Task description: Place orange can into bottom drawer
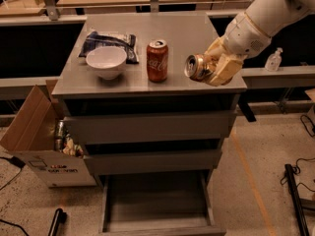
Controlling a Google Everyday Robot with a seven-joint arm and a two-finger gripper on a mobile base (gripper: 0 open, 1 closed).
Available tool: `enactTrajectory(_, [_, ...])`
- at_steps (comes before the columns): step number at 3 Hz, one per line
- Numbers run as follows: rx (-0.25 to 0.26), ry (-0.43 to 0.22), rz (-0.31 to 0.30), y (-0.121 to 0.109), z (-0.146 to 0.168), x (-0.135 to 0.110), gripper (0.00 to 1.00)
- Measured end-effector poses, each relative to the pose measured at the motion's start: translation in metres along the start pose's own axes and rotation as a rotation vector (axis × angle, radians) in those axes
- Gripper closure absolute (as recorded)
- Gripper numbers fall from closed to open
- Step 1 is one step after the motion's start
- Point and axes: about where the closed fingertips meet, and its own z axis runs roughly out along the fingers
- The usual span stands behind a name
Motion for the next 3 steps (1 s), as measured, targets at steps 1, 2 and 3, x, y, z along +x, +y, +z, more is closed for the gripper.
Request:
enactTrajectory(1, [0.0, 0.0, 0.0, 0.0, 0.0, 0.0, 1.0])
enactTrajectory(2, [0.013, -0.032, 0.032, -0.001, 0.023, 0.006, 1.0])
enactTrajectory(3, [0.072, -0.1, 0.084, 0.018, 0.052, 0.011, 1.0])
